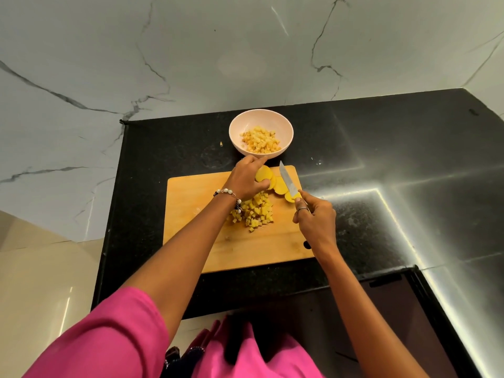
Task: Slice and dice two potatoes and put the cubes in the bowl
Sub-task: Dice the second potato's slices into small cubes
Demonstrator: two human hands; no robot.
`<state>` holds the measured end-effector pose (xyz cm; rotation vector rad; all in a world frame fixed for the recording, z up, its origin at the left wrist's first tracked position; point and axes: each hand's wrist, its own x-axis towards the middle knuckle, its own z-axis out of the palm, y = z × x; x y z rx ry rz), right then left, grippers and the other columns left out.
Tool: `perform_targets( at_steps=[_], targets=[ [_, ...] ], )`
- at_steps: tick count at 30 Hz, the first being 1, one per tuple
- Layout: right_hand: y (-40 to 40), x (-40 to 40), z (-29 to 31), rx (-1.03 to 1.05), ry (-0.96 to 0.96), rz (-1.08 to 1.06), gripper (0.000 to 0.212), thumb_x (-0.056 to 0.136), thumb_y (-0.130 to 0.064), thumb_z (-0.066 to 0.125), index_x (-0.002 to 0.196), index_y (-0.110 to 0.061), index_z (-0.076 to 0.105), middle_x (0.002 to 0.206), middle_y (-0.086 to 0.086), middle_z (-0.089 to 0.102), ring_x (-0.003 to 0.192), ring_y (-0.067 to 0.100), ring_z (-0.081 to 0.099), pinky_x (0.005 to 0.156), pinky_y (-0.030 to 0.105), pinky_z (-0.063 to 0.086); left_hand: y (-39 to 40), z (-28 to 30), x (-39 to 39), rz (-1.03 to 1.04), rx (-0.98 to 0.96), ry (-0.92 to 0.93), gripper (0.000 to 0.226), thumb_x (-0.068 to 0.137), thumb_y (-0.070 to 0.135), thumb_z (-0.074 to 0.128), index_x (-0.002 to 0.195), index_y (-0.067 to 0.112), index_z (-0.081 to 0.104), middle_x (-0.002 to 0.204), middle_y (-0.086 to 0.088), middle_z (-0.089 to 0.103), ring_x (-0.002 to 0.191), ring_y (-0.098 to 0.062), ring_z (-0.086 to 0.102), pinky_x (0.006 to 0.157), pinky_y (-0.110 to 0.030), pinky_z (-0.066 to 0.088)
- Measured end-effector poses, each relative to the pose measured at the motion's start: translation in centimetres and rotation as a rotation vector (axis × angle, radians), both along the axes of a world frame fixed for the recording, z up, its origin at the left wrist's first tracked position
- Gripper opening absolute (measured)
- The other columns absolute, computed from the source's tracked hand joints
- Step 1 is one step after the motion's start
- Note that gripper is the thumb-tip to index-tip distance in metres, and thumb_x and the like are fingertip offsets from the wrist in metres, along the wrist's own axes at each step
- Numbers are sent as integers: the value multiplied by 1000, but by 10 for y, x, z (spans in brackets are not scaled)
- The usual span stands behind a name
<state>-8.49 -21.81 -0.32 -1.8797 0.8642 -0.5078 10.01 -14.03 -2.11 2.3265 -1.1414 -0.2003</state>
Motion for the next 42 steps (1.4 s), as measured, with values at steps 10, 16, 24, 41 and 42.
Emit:
perform_targets(
  at_steps=[10,16,24,41,42],
  targets=[
    [26,10,5,-101,-10,91,37,96,-20,53,132,-10,54,77,13,70,53,8,52,54,30,45,78,12,-24,240,-342,65,69,75,41,55,135,9,48,114,-8,61,98,-15,58,80,-26,50],
    [71,18,-1,-296,4,302,36,94,-17,54,129,-8,57,96,14,72,73,22,62,61,33,45,141,-15,-44,373,-93,35,68,78,24,67,140,8,42,116,-13,57,107,-27,52,91,-31,39],
    [124,9,-16,-560,189,518,46,98,-24,40,143,-14,39,92,13,69,80,33,62,60,37,41,163,-22,-59,409,38,-30,76,71,41,52,140,12,42,123,-9,57,112,-28,46,93,-35,38],
    [138,0,-25,-699,304,576,53,96,-17,42,147,-10,29,94,20,63,78,40,59,56,34,31,167,-29,-63,502,-233,134,79,76,25,74,144,17,35,120,7,64,119,-16,45,94,-17,27],
    [139,0,-26,-690,309,579,52,94,-15,46,144,-7,35,89,21,64,72,41,60,53,34,31,167,-29,-63,505,-236,141,79,75,25,74,144,17,35,120,7,64,119,-16,44,94,-16,26]
  ],
)
